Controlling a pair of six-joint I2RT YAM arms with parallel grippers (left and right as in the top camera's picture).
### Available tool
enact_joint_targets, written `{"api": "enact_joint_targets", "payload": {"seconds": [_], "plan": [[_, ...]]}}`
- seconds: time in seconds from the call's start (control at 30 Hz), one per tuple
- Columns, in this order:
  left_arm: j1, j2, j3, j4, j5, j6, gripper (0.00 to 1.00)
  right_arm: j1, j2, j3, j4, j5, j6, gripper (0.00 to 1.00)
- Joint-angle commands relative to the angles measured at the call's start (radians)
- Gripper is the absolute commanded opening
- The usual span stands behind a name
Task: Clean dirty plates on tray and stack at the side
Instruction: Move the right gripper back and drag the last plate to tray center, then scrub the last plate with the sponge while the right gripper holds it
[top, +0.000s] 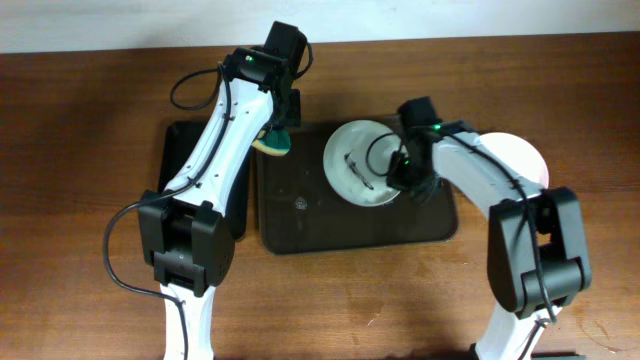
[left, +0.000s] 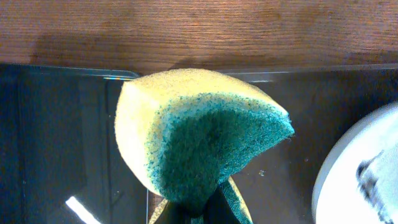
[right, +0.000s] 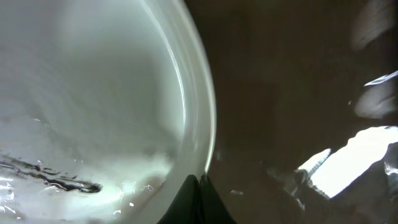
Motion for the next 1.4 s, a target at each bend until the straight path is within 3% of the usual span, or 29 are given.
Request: {"api": "enact_joint_targets", "payload": {"seconds": [0.0,0.03,0.1,0.17,0.2,0.27,0.37,0.6,0.63,0.67,0.73,0.87,0.97,1.07,1.1,1.23,1.37], "plan": [[0.001,-0.006,0.013,0.0,0.0,0.016,0.0,0.082,0.001,-0.007,-0.042,-0.027,-0.028,0.04],[0.001,-0.006,0.013,0.0,0.0,0.016,0.0,0.084,-0.006,-0.001,-0.042,-0.042,-0.029,0.1],[0.001,-0.006,0.013,-0.001,0.0,0.016,0.0,0.043,-0.033,0.068,-0.052,-0.084,-0.141,0.36],[0.001,-0.006,0.013,0.0,0.0,0.016,0.0,0.005,-0.033,0.151,-0.051,-0.117,-0.327,0.56],[0.001,-0.006,0.013,0.001,0.0,0.016,0.0,-0.006,-0.032,0.17,-0.016,-0.117,-0.424,0.6],[0.001,-0.006,0.013,0.003,0.0,0.016,0.0,-0.008,-0.021,0.17,0.065,-0.164,-0.602,0.61],[0.001,-0.006,0.013,0.003,0.0,0.016,0.0,0.014,0.06,0.17,0.135,-0.285,-0.747,0.61],[0.001,-0.006,0.013,0.004,0.0,0.016,0.0,0.071,0.181,0.194,0.255,-0.335,-0.735,0.58],[0.001,-0.006,0.013,0.004,0.0,0.016,0.0,0.072,0.196,0.193,0.27,-0.303,-0.684,0.49],[0.001,-0.006,0.013,0.003,0.0,0.016,0.0,0.069,0.201,0.193,0.278,-0.243,-0.604,0.21],[0.001,-0.006,0.013,0.003,0.0,0.016,0.0,0.056,0.201,0.193,0.276,-0.147,-0.482,0.04],[0.001,-0.006,0.013,0.003,0.0,0.016,0.0,0.018,0.201,0.193,0.167,-0.126,-0.308,0.04],[0.001,-0.006,0.013,0.003,0.0,0.016,0.0,-0.001,0.201,0.193,-0.053,-0.16,-0.145,0.05],[0.001,-0.006,0.013,0.004,0.0,0.016,0.0,-0.004,0.201,0.193,-0.144,-0.222,-0.135,0.54],[0.001,-0.006,0.012,0.003,0.001,0.016,0.0,-0.005,0.201,0.193,-0.117,-0.22,-0.137,0.58],[0.001,-0.006,0.01,-0.008,0.0,0.016,0.0,-0.01,0.201,0.193,0.027,-0.22,-0.336,0.55],[0.001,-0.006,0.009,-0.008,0.001,0.016,0.0,-0.033,0.201,0.193,-0.01,-0.198,-0.347,0.4]]}}
